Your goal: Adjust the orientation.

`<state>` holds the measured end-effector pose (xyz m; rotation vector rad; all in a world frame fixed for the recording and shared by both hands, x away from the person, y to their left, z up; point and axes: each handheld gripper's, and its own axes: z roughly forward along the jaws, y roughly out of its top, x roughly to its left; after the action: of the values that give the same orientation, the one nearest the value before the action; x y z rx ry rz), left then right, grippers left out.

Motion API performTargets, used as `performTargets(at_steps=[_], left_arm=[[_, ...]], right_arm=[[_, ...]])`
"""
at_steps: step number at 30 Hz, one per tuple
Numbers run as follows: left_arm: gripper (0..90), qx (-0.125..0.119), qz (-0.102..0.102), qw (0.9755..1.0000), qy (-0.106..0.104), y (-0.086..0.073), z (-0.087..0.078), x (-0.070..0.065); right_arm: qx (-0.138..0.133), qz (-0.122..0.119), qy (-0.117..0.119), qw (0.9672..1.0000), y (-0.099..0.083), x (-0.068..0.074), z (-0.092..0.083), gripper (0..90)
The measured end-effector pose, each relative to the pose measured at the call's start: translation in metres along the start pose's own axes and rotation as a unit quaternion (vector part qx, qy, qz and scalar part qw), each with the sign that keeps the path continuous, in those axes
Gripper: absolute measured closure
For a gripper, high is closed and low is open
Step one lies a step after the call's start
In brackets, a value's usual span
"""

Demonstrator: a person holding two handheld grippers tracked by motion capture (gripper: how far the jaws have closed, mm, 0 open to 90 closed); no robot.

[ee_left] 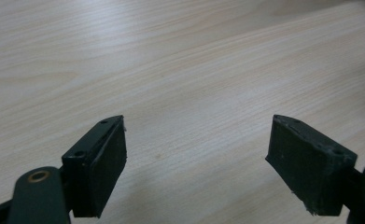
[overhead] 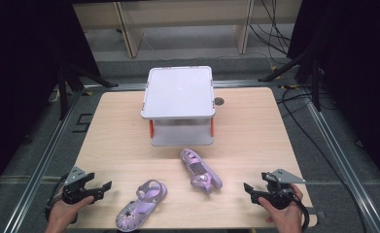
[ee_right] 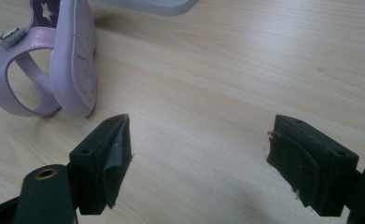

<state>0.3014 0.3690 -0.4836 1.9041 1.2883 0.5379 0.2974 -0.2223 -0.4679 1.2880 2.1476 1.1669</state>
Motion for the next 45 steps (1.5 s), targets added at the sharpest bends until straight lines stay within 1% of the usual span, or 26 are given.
performTargets(at_steps=[2,3,5,6,7,8,9,10,13,17,18,20,21,22,23,25,29,30,32,33,37,38,39,41,42,45], left_arm=[[19.1,-0.006,-0.002,1.0,-0.008,0.0,0.0,-0.002],[19.1,-0.002,0.002,1.0,-0.005,0.001,-0.001,-0.002],[19.3,-0.003,0.0,0.9999,-0.014,0.002,-0.002,-0.004],[19.5,-0.009,-0.005,0.9997,-0.022,0.003,-0.002,-0.007],[19.6,-0.003,-0.004,0.9996,-0.027,0.004,-0.003,-0.008],[20.1,-0.009,-0.012,0.9991,-0.039,0.005,-0.003,-0.011],[21.6,-0.007,-0.012,0.999,-0.042,0.006,-0.005,-0.013],[22.9,-0.01,-0.016,0.9983,-0.055,0.008,-0.005,-0.016],[26.9,-0.01,-0.006,0.9974,-0.071,0.013,-0.005,-0.028],[33.9,-0.01,0.008,0.9946,-0.103,0.022,-0.005,-0.045],[35.4,-0.015,0.004,0.9933,-0.115,0.024,-0.005,-0.05],[37.9,-0.015,0.01,0.9914,-0.13,0.029,-0.006,-0.056],[39.3,-0.015,0.008,0.9912,-0.132,0.031,-0.007,-0.06],[40.6,-0.015,0.008,0.9899,-0.141,0.033,-0.008,-0.062],[41.8,-0.012,0.014,0.9893,-0.145,0.035,-0.008,-0.064],[44.1,-0.013,0.005,0.9872,-0.159,0.038,-0.007,-0.071],[46.7,0.006,0.018,0.9845,-0.174,0.044,0.0,-0.079],[47.1,0.015,0.025,0.985,-0.17,0.046,0.0,-0.08],[49.2,0.013,0.021,0.9847,-0.172,0.049,0.0,-0.08],[49.8,0.009,0.02,0.984,-0.177,0.05,0.0,-0.08],[50.0,0.016,0.017,0.9812,-0.192,0.05,0.005,-0.088],[50.7,0.023,0.025,0.9807,-0.192,0.05,0.007,-0.09],[51.6,0.024,0.019,0.9799,-0.197,0.05,0.008,-0.092],[55.6,0.033,0.034,0.98,-0.193,0.052,0.008,-0.093],[57.4,0.03,0.034,0.9797,-0.195,0.053,0.009,-0.095],[62.7,0.045,0.044,0.978,-0.199,0.054,0.014,-0.099]], right_arm=[[0.008,0.005,0.003,1.0,0.0,0.001,0.0,21.8],[0.008,0.005,0.003,1.0,0.0,0.001,0.001,21.9],[0.006,0.002,0.002,1.0,0.0,0.0,0.001,22.0],[0.002,0.002,0.0,1.0,0.0,0.0,0.001,22.1],[0.002,0.006,0.0,1.0,0.0,0.0,0.0,22.2],[0.001,0.007,-0.001,1.0,0.0,0.0,0.0,22.2],[0.0,0.004,0.0,1.0,0.0,0.0,0.001,22.3],[0.002,0.005,0.0,1.0,0.0,0.0,0.001,22.4],[0.002,0.006,0.0,1.0,0.0,0.0,0.001,22.8],[0.002,0.002,0.003,1.0,0.0,0.0,0.002,23.1],[0.002,0.001,0.004,1.0,0.0,0.0,0.002,23.3],[0.002,0.001,0.004,1.0,0.0,0.0,0.002,23.6],[0.002,0.002,0.005,1.0,0.0,0.0,0.002,23.6],[0.002,0.001,0.005,1.0,0.0,-0.001,0.002,23.7],[0.001,0.002,0.005,1.0,0.0,-0.001,0.002,23.7],[0.001,0.002,0.005,1.0,0.0,-0.001,0.002,23.7],[0.002,0.007,0.011,0.9999,0.0,0.0,0.002,24.0],[0.002,0.01,0.013,0.9999,0.0,0.001,0.002,24.0],[0.003,0.01,0.014,0.9999,0.0,0.001,0.002,24.1],[0.001,0.002,0.01,1.0,0.0,0.001,0.002,24.2],[0.003,-0.002,0.013,0.9999,0.0,0.001,0.003,24.3],[0.005,0.001,0.014,0.9999,0.001,0.001,0.002,24.4],[0.002,-0.001,0.018,0.9998,0.001,0.001,0.003,24.4],[-0.001,-0.003,0.019,0.9998,0.0,0.001,0.004,24.5],[0.002,-0.002,0.019,0.9998,0.001,0.001,0.004,24.5],[0.001,0.001,0.021,0.9998,0.001,0.001,0.004,24.6]])
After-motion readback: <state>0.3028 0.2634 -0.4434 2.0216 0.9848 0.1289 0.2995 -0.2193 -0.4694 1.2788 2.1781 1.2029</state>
